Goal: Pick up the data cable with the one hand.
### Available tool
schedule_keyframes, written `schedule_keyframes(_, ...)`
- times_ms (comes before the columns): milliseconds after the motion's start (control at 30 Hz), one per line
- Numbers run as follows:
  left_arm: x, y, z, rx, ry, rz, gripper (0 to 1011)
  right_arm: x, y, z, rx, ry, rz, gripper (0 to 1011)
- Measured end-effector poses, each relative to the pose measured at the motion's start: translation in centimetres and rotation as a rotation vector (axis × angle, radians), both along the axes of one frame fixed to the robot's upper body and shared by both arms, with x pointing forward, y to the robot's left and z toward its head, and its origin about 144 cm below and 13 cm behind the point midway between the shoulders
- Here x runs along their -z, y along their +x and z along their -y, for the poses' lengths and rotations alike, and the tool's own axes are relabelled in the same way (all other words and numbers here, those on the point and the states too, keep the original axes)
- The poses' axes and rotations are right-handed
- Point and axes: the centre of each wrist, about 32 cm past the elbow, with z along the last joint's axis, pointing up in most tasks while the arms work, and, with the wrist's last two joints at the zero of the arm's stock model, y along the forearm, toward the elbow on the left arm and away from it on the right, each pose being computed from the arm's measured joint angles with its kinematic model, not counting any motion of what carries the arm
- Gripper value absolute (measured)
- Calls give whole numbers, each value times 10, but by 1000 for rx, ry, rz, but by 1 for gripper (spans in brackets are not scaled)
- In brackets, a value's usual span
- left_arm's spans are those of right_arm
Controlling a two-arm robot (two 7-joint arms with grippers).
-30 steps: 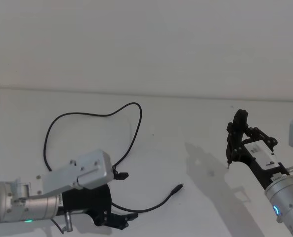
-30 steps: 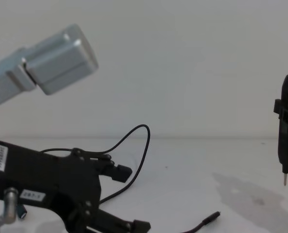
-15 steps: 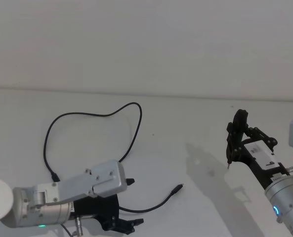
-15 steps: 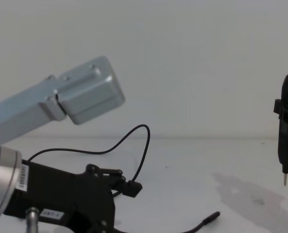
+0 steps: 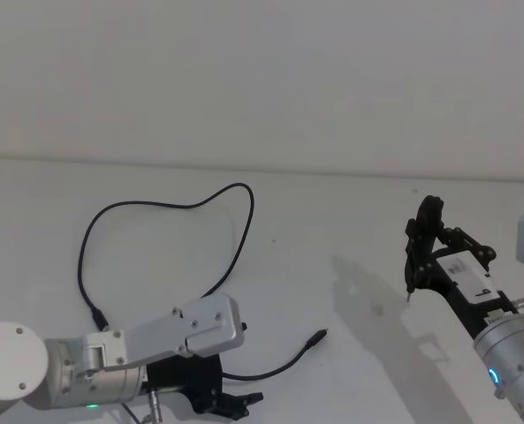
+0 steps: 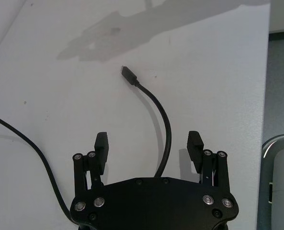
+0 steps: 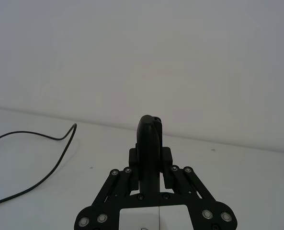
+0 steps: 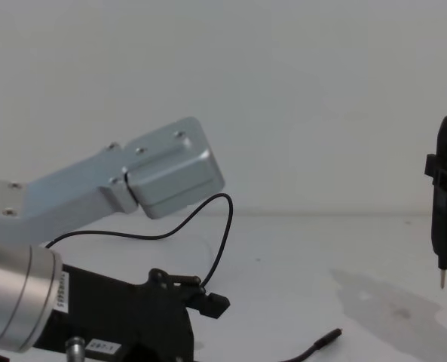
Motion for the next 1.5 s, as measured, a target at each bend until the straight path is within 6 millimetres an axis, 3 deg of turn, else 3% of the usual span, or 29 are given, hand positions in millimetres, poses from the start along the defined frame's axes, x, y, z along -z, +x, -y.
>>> schedule_keyframes(967, 8, 5, 14, -66, 36, 32, 989, 0, 0, 0, 0, 0, 0, 268)
schedule_keyframes(1200, 8, 6, 15, -72, 40, 34, 844, 0, 0, 0, 0, 0, 0, 268)
schedule_keyframes(1500, 9, 6, 16, -78, 44, 36, 553, 0, 0, 0, 0, 0, 0, 268)
